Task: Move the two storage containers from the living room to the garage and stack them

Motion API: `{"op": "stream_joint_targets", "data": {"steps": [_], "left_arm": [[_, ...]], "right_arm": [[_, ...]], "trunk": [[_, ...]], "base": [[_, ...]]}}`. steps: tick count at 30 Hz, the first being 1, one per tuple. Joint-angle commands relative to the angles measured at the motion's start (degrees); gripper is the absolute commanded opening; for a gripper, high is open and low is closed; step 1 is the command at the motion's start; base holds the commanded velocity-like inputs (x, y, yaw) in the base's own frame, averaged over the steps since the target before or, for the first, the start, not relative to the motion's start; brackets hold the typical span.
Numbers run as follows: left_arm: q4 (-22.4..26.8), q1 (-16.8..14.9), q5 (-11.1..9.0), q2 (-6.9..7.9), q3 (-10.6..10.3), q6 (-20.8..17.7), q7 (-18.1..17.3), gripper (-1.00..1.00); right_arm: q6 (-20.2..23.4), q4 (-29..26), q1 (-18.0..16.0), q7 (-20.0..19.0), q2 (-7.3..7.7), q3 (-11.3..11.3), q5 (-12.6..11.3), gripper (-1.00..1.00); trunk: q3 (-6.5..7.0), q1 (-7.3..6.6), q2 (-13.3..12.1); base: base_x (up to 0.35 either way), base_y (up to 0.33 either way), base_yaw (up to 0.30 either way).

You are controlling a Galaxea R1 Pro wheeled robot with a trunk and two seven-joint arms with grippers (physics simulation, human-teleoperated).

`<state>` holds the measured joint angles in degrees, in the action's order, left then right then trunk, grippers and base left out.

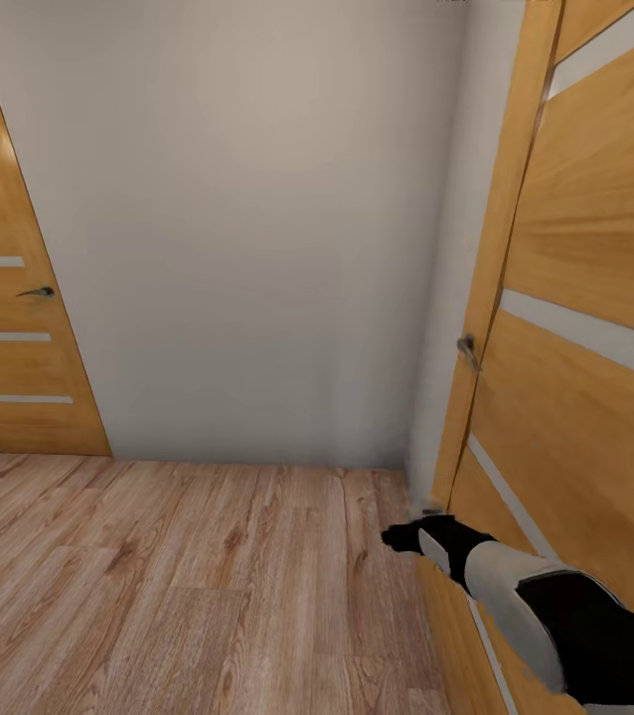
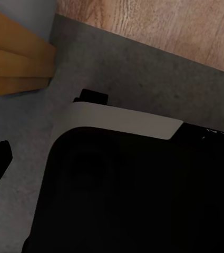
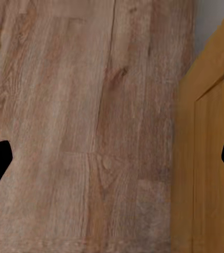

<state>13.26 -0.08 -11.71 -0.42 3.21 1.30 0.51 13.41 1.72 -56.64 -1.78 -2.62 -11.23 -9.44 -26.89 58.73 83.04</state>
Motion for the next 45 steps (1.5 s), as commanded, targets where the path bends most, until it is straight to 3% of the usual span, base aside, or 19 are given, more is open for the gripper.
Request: {"op": "stream_joint_targets", "data": {"steps": [1, 3, 4, 6, 10, 12, 13, 14, 17, 22, 45], "left_arm": [[0.01, -0.01, -0.13, 0.02, 0.32, 0.11, 0.02, 1.0], [0.01, -0.01, -0.11, 0.04, 0.31, 0.11, 0.03, 1.0], [0.01, -0.01, -0.09, 0.05, 0.31, 0.11, 0.02, 1.0], [0.01, -0.01, -0.08, 0.06, 0.3, 0.11, 0.02, 1.0], [0.01, -0.01, -0.07, 0.03, 0.24, 0.11, -0.05, 1.0], [-0.01, -0.01, -0.07, 0.05, 0.27, 0.11, -0.06, 1.0], [-0.03, -0.01, -0.07, 0.05, 0.28, 0.11, -0.05, 1.0], [-0.06, -0.01, -0.07, 0.06, 0.29, 0.11, -0.02, 1.0], [-0.07, -0.01, -0.07, 0.06, 0.3, 0.11, 0.01, 1.0], [-0.08, -0.01, -0.02, -0.01, 0.23, 0.16, -0.06, 1.0], [-0.07, -0.01, -0.07, -0.08, 0.35, 0.19, 0.02, 1.0]], "right_arm": [[-0.06, 0.12, 7.13, -0.28, 0.81, -0.49, -1.2, 1.0], [-0.11, 0.12, 12.12, -0.37, 1.25, -0.52, -1.35, 1.0], [-0.13, 0.13, 16.85, -0.4, 1.49, -0.53, -1.38, 1.0], [-0.23, 0.13, 22.5, -0.41, 1.69, -0.54, -1.31, 1.0], [-2.01, 0.13, 29.52, -0.4, 1.79, -0.54, -1.13, 1.0], [-4.62, 0.13, 32.34, -0.35, 1.81, -0.55, -1.17, 1.0], [-6.99, 0.13, 34.09, -0.23, 1.82, -0.55, -1.21, 1.0], [-12.15, 0.13, 37.5, 0.08, 2.01, -0.55, -1.21, 1.0], [-17.4, 0.16, 41.52, 0.36, 2.56, -0.55, -1.19, 1.0], [-19.03, 0.21, 43.27, 0.44, 2.79, -0.6, -1.26, 1.0], [-19.46, 0.22, 44.75, 0.54, 3.77, -0.62, -1.18, 1.0]], "trunk": [[-0.04, 0.0, 0.04], [-0.04, 0.0, 0.04], [-0.04, 0.0, 0.04], [-0.04, 0.0, 0.04], [-0.04, 0.0, 0.04], [-0.04, 0.0, 0.04], [-0.04, 0.0, 0.04], [-0.04, 0.0, 0.04], [-0.04, 0.0, 0.04], [-0.04, 0.0, 0.04], [-0.04, 0.0, 0.04]], "base": [[0.0, 0.0, 0.0], [0.0, 0.0, 0.0], [0.0, 0.0, 0.0], [0.0, 0.0, 0.0], [0.0, 0.0, 0.0], [0.0, 0.0, 0.0], [0.0, 0.0, 0.0], [0.0, 0.0, 0.0], [0.0, 0.0, 0.0], [0.0, 0.0, 0.0], [0.008, 0.0, 0.0]]}}
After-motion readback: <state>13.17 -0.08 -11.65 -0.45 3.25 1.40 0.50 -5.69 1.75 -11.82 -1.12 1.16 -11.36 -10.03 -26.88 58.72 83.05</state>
